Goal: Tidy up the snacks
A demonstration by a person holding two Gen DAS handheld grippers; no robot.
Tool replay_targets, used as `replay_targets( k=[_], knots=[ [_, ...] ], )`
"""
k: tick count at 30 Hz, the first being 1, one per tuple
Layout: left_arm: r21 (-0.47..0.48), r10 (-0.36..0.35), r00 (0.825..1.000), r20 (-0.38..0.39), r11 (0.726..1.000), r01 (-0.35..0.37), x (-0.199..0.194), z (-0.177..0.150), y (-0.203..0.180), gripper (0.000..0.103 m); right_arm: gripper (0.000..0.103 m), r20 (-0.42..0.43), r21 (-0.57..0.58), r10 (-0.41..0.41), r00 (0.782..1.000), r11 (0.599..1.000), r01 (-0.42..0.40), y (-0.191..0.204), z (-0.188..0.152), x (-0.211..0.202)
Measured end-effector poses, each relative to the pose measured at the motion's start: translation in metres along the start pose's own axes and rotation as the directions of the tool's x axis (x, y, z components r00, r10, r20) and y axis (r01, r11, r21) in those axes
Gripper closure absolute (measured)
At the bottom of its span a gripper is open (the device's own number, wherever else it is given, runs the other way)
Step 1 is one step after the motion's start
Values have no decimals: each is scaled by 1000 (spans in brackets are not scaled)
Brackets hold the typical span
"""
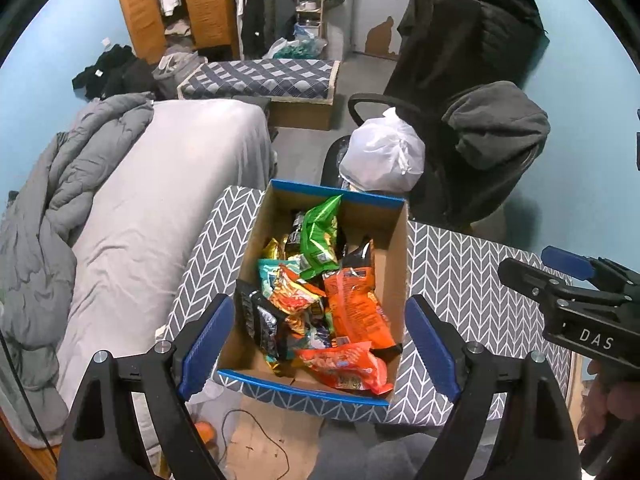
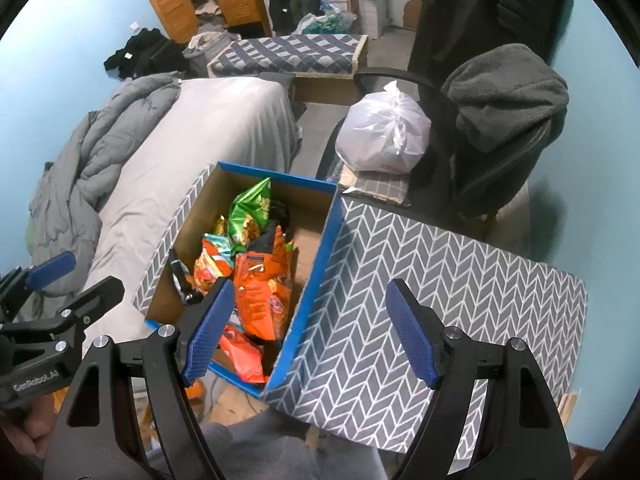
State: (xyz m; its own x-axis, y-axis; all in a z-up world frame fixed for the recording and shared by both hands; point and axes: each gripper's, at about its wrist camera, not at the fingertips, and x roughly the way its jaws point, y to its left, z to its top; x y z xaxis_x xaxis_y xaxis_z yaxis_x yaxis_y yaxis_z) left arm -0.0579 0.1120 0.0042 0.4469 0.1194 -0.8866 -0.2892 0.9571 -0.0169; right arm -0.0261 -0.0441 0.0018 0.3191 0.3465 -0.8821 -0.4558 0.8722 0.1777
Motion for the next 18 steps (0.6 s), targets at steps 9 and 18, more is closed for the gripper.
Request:
replay_targets(
  k=[9, 18],
  knots=[
    [9, 1, 1000, -3, 1000, -1, -3, 0, -11, 15, 25, 0, 18, 2, 1000, 1000, -2, -10, -6, -6],
    [8, 8, 1000, 3, 1000, -8, -5, 1, -18, 15, 25, 4, 21, 7, 1000, 1000, -7, -14, -6, -7]
  ],
)
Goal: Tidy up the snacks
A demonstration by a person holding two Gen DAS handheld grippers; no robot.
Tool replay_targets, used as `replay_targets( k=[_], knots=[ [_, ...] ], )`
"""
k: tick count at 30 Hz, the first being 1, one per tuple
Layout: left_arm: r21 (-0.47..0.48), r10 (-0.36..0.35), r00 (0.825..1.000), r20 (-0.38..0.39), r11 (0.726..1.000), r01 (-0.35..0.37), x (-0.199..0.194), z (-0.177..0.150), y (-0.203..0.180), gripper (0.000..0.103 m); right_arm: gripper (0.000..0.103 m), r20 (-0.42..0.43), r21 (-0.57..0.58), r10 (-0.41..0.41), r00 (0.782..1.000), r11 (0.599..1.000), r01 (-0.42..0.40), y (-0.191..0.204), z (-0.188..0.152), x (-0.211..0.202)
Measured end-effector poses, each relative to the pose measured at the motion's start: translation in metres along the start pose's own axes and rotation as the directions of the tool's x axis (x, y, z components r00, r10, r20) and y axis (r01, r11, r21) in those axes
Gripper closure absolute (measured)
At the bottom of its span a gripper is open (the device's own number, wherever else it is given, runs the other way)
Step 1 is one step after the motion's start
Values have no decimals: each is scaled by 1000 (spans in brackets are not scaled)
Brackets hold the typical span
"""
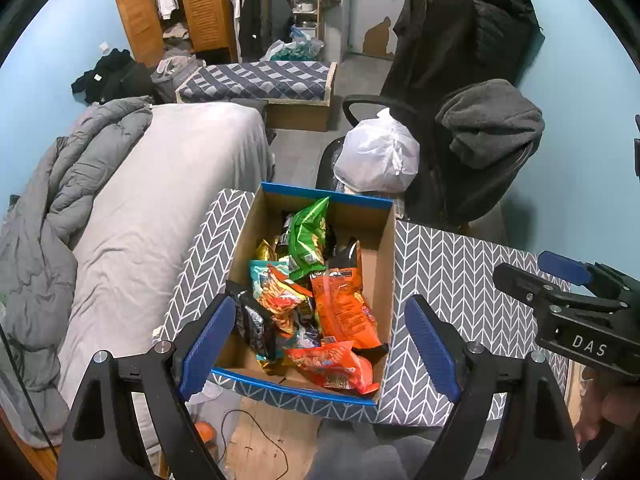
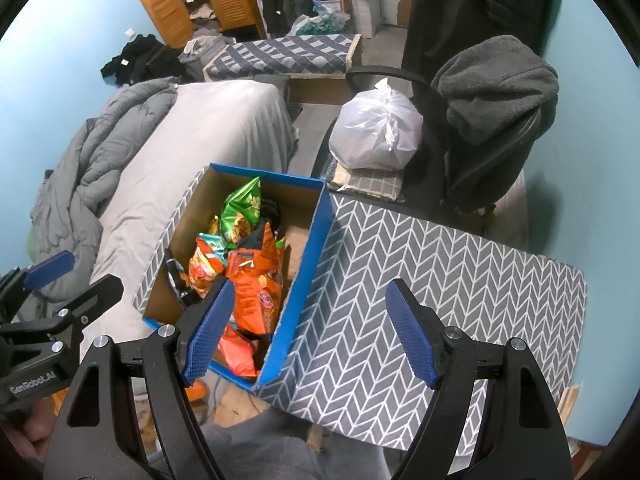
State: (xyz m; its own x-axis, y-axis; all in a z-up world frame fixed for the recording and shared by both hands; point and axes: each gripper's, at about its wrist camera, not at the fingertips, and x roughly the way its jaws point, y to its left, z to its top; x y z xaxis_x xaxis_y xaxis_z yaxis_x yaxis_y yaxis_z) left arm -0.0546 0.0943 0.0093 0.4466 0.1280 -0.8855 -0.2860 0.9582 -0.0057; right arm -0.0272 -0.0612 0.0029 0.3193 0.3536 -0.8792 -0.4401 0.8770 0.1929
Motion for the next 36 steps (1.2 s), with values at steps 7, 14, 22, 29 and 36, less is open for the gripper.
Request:
replay_targets(
  k=[7, 14, 22, 29, 36],
  knots=[
    [-1, 13, 1000, -6, 1000, -13, 1, -1, -2, 15, 25, -2, 0, 8, 1000, 1000, -8, -1, 0, -2],
    [-15, 25, 1000, -9, 1000, -25, -2, -3, -3, 15, 25, -6, -12, 18, 1000, 1000, -18, 0, 1, -1],
    [-54, 39, 999, -24, 998, -41, -5, -2, -1, 15, 25, -5, -31, 30, 1000, 999, -30, 1, 0, -1],
    [-79, 55, 998, -40, 995, -58, -5, -4, 0, 15, 25, -7, -44, 32, 999, 999, -32, 0, 1, -3],
    [-71, 64, 997, -48, 995, -67, -6, -6, -4, 15, 25, -10, -47, 32, 999, 998, -33, -1, 0, -4]
  ],
)
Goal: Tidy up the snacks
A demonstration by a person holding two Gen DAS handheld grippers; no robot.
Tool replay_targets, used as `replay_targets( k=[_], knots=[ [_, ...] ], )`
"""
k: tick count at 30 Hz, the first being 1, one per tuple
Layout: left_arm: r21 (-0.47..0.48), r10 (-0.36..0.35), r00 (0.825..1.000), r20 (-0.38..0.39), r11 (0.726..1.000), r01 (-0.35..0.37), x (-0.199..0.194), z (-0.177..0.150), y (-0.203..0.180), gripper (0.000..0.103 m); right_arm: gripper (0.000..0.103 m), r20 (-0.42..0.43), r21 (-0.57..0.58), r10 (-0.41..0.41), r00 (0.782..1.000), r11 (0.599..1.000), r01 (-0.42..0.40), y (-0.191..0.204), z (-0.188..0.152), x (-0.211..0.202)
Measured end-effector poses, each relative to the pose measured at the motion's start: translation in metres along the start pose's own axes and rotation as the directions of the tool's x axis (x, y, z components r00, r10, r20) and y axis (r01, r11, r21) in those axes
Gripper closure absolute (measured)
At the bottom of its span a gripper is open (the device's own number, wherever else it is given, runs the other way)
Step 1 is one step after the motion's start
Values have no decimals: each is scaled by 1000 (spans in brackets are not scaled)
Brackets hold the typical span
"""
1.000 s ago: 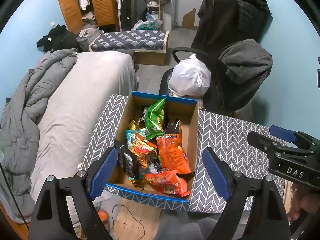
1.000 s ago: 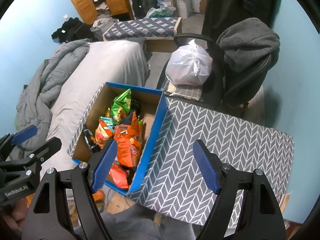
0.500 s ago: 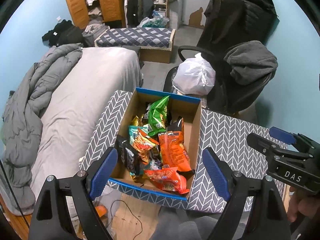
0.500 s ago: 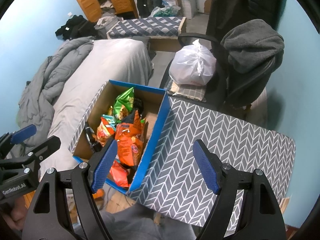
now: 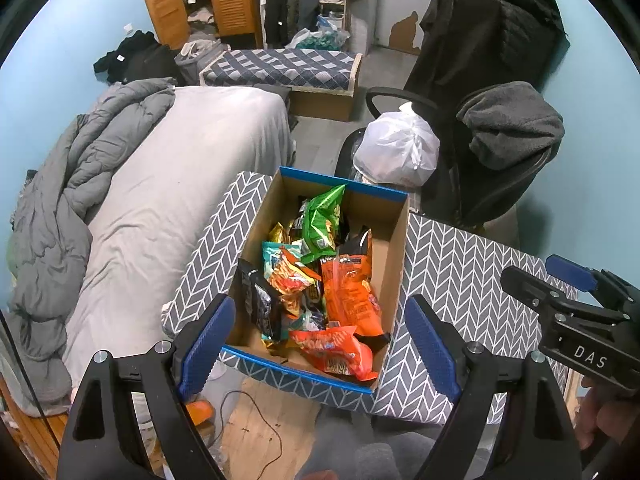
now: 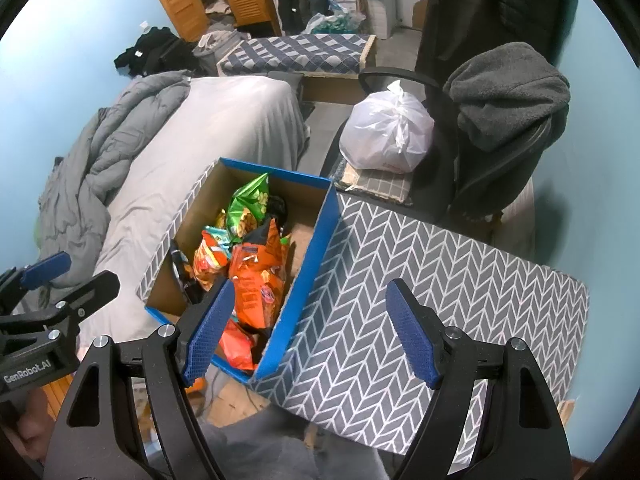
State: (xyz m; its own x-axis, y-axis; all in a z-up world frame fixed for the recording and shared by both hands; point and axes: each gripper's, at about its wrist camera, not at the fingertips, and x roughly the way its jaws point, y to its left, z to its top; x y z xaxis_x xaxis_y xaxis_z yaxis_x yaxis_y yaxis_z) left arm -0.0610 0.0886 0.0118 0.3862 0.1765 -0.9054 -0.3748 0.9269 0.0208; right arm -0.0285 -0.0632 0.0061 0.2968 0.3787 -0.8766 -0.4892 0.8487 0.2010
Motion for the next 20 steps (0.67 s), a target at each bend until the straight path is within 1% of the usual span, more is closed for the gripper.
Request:
replay_targets(
  k=[20],
  knots=[
    [24, 2, 1000, -8, 1000, -1, -2, -4, -6, 15, 25, -8, -6, 4, 1000, 1000, -4, -8, -7, -2]
  ],
)
